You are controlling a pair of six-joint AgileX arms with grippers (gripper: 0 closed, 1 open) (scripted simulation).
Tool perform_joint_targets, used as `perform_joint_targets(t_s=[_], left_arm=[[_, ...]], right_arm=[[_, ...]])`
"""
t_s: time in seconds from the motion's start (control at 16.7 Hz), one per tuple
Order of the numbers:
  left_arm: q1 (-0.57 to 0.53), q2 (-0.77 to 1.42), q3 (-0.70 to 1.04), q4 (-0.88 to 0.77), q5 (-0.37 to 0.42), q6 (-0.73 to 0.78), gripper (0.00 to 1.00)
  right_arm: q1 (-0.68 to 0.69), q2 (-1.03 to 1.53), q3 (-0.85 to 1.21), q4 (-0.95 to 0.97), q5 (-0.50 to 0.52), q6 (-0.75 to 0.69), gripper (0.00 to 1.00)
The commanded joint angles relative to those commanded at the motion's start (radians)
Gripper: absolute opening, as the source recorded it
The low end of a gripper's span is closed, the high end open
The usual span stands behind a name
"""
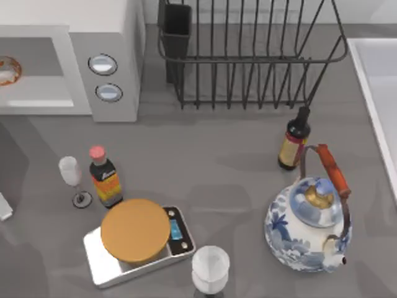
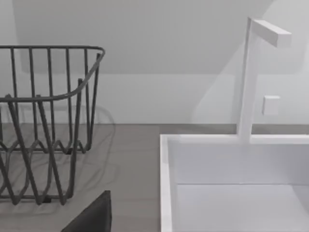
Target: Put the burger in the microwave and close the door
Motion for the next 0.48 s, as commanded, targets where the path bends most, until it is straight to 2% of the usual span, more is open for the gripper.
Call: perform_joint_targets(t_s=[0.48], left_arm=[[-0.216, -0.092, -0.052, 0.004, -0.143, -0.155, 0.0]], right_arm=[[0.0, 0.0, 0.0, 0.0, 0.0, 0.0, 1.0]])
